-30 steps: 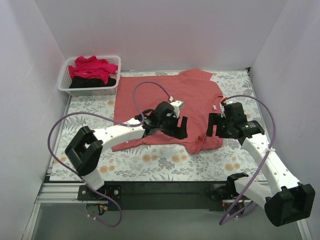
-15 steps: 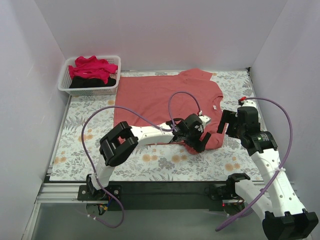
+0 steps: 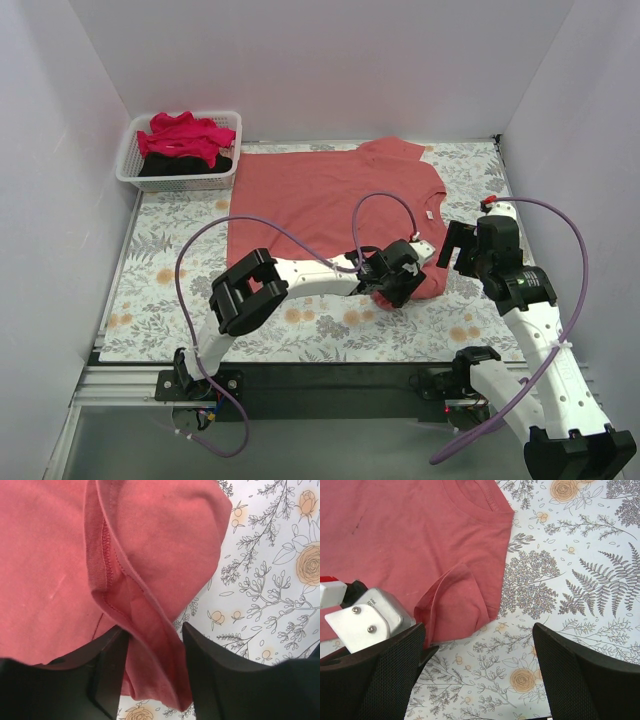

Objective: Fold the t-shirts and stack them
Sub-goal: Flatten the tshirt out

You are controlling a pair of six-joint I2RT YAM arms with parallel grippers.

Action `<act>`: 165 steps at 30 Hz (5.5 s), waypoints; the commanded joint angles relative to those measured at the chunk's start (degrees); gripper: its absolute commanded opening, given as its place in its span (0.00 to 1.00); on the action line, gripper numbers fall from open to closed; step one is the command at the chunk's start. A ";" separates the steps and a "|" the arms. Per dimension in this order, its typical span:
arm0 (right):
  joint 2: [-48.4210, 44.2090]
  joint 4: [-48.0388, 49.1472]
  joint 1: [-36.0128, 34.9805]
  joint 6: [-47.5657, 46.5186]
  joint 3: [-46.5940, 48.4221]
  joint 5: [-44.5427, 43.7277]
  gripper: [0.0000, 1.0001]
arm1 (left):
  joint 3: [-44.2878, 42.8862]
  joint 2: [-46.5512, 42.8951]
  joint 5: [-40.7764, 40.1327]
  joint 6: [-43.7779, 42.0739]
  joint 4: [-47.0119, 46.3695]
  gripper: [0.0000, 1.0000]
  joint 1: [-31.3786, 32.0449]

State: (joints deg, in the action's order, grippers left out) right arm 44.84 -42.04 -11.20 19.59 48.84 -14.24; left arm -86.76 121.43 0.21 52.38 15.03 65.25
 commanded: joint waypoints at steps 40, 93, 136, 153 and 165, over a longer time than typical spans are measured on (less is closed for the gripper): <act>18.60 8.03 1.18 -5.00 -4.71 31.36 0.68 | 30.16 -34.13 10.24 -8.02 -8.97 0.86 9.28; 45.86 11.11 -24.74 -11.60 5.48 9.41 0.30 | 40.27 -49.53 -12.95 9.76 10.64 0.67 -32.12; 13.87 -27.14 -27.29 1.40 -1.48 15.93 0.60 | 40.27 -48.13 -17.25 10.46 12.92 0.68 -32.29; 23.53 22.77 2.92 7.12 -9.36 13.88 0.74 | 44.39 -46.10 -12.52 22.41 17.49 0.53 -51.54; 26.62 29.21 17.26 8.62 -22.37 23.21 0.76 | 54.76 -44.69 -0.30 37.26 17.84 0.33 -56.46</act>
State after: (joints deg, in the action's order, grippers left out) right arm 71.33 -12.73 3.25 27.97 31.09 8.32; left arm -36.67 76.40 -4.40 83.44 29.26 9.34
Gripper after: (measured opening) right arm 0.752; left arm 0.336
